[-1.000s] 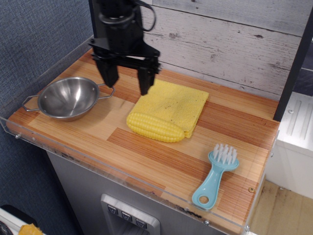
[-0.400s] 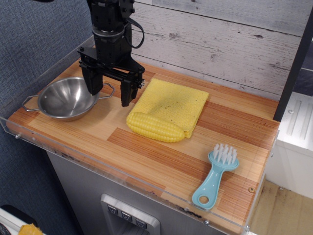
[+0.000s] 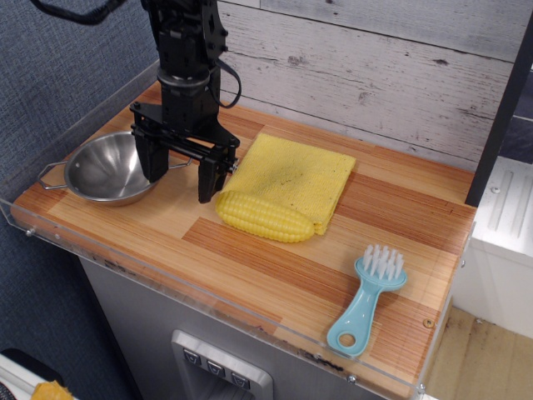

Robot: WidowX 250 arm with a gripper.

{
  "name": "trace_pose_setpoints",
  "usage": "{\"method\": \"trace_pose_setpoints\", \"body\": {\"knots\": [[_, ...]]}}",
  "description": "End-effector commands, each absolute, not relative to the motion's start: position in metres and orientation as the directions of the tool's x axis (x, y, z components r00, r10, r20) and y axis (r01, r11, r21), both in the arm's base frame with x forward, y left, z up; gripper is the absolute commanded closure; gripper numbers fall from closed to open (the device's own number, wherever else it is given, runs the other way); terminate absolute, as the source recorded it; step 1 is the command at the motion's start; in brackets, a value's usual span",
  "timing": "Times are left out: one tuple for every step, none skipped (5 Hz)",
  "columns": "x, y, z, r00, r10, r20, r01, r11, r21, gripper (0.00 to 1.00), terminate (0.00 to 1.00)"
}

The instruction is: Put the bowl on the yellow rectangle.

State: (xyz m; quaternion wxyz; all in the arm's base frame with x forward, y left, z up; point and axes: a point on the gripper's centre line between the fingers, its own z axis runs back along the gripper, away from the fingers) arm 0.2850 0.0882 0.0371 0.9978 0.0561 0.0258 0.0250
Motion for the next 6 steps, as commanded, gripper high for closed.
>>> {"method": "trace_pose_setpoints", "body": {"knots": [[0.291,0.089,0.042,0.999,0.038,-0.035,-0.032,0.989,0.143,0.00,0.00],[0.289,0.103,0.044,0.997,0.065,-0.048,-0.057,0.987,0.153,0.00,0.00],[0.288,0.111,0.049,0.996,0.079,-0.044,-0.072,0.986,0.148,0.00,0.00],[0.289,0.114,0.043,0.995,0.079,-0.065,-0.070,0.988,0.140,0.00,0.00],[0.291,0.116,0.030,0.990,0.092,-0.107,-0.078,0.988,0.132,0.00,0.00],[0.291,0.115,0.022,0.986,0.103,-0.132,-0.085,0.987,0.137,0.00,0.00]]}}
